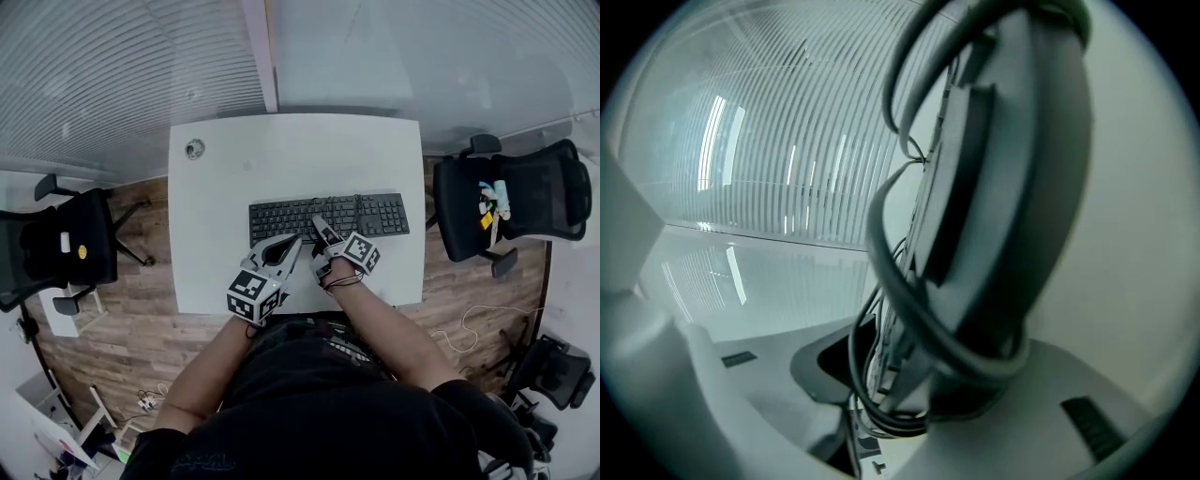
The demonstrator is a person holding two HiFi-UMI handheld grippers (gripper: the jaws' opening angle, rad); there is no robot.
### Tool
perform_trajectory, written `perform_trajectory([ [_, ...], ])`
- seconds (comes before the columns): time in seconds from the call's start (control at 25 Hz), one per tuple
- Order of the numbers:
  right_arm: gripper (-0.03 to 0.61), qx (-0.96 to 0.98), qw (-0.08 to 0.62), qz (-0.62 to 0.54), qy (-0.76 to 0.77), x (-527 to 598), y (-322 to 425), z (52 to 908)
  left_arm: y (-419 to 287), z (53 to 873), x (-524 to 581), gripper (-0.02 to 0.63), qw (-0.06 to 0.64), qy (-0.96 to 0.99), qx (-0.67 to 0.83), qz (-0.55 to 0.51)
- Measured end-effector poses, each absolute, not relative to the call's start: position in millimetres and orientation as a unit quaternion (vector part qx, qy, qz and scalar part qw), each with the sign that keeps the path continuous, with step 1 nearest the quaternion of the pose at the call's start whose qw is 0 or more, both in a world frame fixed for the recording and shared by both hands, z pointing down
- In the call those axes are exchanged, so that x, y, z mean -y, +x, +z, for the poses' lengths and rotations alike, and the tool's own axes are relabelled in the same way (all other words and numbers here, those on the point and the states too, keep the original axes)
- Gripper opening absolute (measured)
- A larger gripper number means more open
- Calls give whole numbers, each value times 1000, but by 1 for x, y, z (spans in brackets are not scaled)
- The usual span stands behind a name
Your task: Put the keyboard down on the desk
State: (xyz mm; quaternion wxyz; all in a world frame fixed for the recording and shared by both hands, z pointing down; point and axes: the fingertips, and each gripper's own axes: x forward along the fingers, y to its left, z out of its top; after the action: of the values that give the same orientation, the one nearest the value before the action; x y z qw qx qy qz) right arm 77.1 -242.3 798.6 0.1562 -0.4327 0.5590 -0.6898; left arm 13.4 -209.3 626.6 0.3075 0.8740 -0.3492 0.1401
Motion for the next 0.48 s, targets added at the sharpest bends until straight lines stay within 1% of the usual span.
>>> perform_trajectory([
  [0.08, 175, -555, 146, -694, -435, 240, 76, 800, 11, 626, 208, 15, 307, 874, 350, 142],
  [0.16, 187, -552, 129, -698, -437, 236, 74, 802, 8, 627, 206, 15, 307, 872, 353, 145],
  [0.24, 222, -552, 111, -701, -437, 233, 72, 804, 7, 627, 205, 15, 311, 869, 355, 146],
  [0.48, 254, -559, 67, -701, -438, 232, 69, 803, 9, 621, 201, 15, 306, 872, 354, 143],
])
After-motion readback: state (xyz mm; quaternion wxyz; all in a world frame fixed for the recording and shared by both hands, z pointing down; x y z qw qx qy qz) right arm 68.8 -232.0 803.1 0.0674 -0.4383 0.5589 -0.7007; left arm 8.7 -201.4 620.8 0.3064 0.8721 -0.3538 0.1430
